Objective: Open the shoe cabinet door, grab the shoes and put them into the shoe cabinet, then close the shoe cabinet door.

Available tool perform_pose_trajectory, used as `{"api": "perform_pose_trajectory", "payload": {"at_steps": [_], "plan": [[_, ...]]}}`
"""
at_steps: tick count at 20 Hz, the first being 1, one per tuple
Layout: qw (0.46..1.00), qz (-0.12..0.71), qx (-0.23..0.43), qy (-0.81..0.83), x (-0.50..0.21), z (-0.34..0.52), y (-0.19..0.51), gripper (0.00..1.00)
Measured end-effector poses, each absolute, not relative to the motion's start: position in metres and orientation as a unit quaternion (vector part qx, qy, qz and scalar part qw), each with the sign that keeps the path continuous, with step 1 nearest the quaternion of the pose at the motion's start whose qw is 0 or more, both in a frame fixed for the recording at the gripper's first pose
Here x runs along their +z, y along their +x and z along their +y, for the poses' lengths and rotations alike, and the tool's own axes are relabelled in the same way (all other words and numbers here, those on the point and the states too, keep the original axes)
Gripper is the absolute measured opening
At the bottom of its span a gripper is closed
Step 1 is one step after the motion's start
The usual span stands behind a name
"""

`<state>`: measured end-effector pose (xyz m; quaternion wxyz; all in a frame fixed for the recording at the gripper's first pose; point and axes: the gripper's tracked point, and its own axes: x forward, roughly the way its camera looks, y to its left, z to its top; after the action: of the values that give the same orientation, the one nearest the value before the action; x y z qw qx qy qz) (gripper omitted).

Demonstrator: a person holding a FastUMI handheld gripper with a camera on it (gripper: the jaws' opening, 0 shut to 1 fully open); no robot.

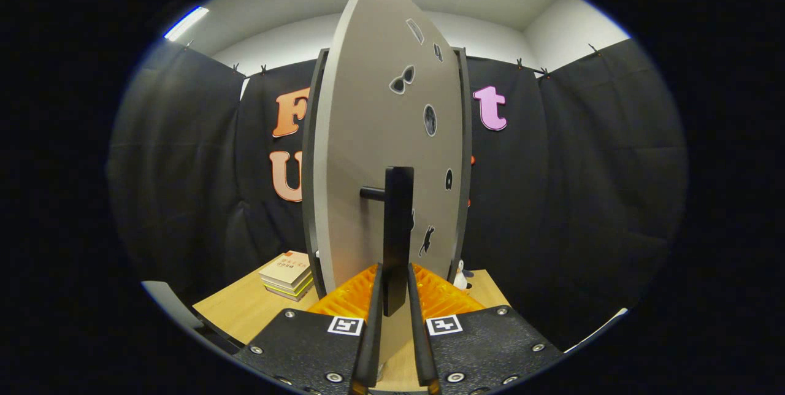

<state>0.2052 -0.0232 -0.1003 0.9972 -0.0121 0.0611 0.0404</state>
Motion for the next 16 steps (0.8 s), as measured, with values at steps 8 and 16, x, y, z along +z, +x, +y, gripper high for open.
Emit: {"api": "perform_pose_trajectory", "payload": {"at_steps": [8,16], "plan": [[0.998,0.057,0.032,0.007,-0.106,-0.096,0.189,0.24],[0.998,0.065,-0.019,0.006,-0.121,-0.173,0.176,0.2]]}}
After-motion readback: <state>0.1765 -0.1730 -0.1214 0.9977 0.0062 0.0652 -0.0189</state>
